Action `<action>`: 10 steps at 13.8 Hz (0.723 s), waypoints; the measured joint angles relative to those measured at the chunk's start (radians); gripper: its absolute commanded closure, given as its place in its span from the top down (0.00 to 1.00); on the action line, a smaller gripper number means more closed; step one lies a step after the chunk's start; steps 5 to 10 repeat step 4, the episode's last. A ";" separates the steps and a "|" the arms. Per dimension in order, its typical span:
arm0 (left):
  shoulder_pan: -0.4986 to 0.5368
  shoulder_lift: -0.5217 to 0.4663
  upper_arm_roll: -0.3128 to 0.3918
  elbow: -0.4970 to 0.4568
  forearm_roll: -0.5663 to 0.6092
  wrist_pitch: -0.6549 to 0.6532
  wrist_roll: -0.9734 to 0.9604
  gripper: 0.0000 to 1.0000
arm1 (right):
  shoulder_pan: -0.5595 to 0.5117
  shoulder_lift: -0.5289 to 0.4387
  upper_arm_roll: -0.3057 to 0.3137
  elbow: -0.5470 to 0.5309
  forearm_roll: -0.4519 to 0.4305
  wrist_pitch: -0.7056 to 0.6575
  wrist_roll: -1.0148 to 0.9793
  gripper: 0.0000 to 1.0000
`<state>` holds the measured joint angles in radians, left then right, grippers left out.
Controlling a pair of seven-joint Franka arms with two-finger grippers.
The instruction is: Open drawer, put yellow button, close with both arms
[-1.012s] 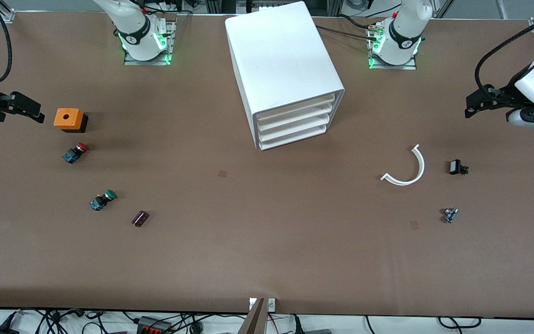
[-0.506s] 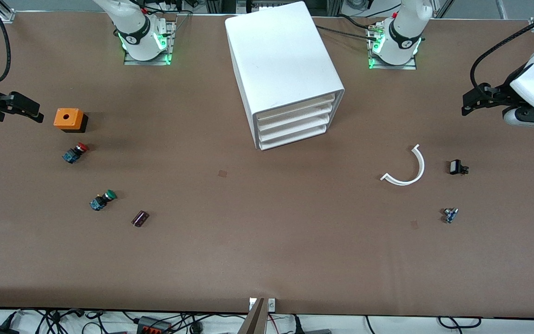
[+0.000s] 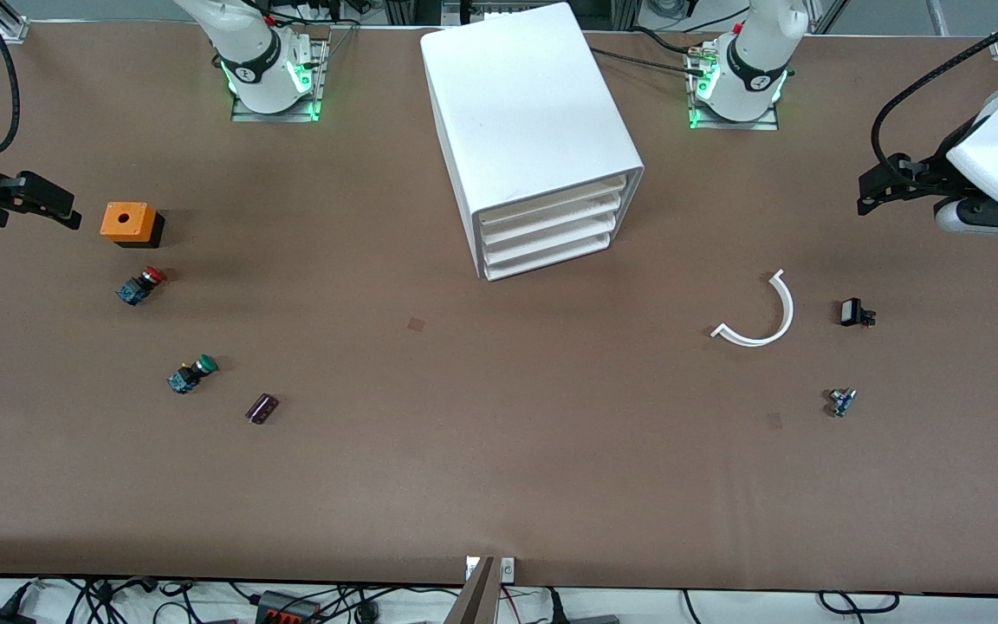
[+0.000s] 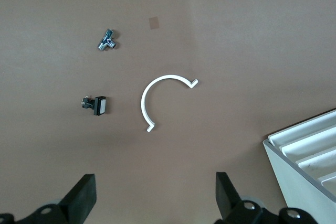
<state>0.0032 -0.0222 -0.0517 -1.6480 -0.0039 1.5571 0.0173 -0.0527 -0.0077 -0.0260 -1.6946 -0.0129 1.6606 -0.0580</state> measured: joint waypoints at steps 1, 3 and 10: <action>-0.001 0.000 0.000 0.000 0.000 0.000 -0.002 1.00 | 0.000 0.000 0.000 0.000 0.000 0.000 0.000 1.00; -0.004 0.000 0.000 0.000 0.000 -0.001 -0.004 1.00 | 0.000 0.000 0.000 0.000 0.000 0.000 0.000 1.00; -0.006 0.000 0.000 0.000 0.000 -0.001 -0.004 1.00 | 0.000 0.000 0.000 0.000 0.000 0.000 0.000 1.00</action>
